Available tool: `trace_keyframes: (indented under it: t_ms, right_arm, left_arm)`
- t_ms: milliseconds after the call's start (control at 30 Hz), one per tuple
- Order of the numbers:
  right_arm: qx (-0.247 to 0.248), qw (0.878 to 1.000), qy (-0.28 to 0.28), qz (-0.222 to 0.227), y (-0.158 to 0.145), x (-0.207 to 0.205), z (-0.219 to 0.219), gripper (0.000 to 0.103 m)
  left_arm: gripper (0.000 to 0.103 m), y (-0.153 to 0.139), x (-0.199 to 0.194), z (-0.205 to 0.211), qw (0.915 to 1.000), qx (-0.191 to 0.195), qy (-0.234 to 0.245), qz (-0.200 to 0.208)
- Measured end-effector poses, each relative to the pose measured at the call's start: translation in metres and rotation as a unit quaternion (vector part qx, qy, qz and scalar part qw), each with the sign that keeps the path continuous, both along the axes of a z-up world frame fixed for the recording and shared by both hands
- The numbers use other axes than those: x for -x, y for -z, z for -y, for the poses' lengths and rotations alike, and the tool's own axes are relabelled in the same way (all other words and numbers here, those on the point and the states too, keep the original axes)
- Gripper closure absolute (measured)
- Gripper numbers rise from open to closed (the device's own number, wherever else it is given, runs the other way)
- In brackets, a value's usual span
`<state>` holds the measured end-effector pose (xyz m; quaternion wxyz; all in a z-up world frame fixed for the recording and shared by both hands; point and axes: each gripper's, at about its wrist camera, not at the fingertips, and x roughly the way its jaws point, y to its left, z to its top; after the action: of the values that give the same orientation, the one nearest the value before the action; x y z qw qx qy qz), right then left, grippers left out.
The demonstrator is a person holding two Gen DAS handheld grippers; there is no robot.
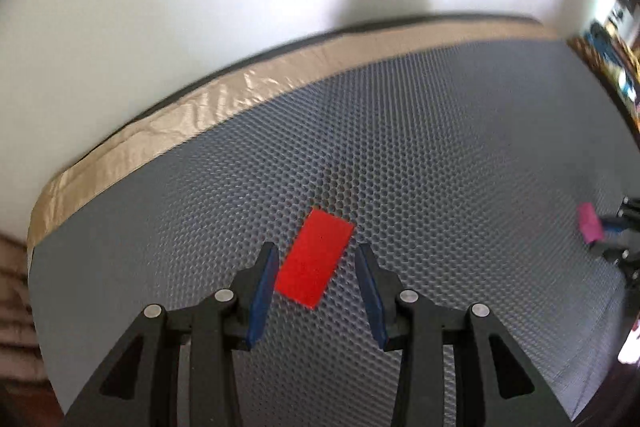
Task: Organize rigid objects
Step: 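Grasp the red block with the left gripper while the right gripper lifts the pink block, then carry the red block and pink block over the tin with both grippers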
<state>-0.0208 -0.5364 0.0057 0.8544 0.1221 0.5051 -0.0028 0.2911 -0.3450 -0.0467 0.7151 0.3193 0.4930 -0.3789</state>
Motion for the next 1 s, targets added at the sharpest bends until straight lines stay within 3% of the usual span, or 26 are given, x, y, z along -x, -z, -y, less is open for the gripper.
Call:
trace_keyframes:
  t_ms: [233, 333, 400, 533, 733, 867, 1000]
  right_arm:
    - [-0.026, 1.0, 0.012, 0.01, -0.001, -0.002, 0.005, 0.075]
    - [-0.034, 0.999, 0.017, 0.011, 0.002, -0.014, 0.002, 0.075]
    - [-0.035, 0.999, 0.018, 0.008, 0.001, -0.013, 0.005, 0.075]
    - [-0.026, 1.0, 0.01, -0.011, -0.002, -0.029, -0.004, 0.074]
    - [-0.002, 1.0, -0.003, -0.029, -0.004, -0.049, -0.02, 0.074]
    - [-0.004, 1.0, 0.005, -0.026, -0.005, -0.052, -0.029, 0.075]
    - [-0.037, 0.999, 0.018, -0.013, -0.018, -0.052, -0.035, 0.075]
  left_arm:
    - [0.063, 0.03, -0.006, 0.005, 0.9972, -0.059, 0.04, -0.022]
    - [0.064, 0.032, -0.015, 0.006, 0.9982, -0.039, 0.022, -0.041]
    - [0.073, 0.032, -0.019, 0.003, 0.9979, -0.023, -0.006, -0.061]
    - [0.073, 0.028, -0.002, -0.004, 0.9981, -0.024, -0.041, -0.038]
    - [0.073, -0.006, 0.056, -0.038, 0.99, 0.041, -0.113, -0.074]
    - [0.073, -0.047, 0.1, -0.083, 0.9779, 0.097, -0.165, -0.084]
    - [0.073, -0.081, 0.122, -0.149, 0.9638, 0.126, -0.227, -0.062]
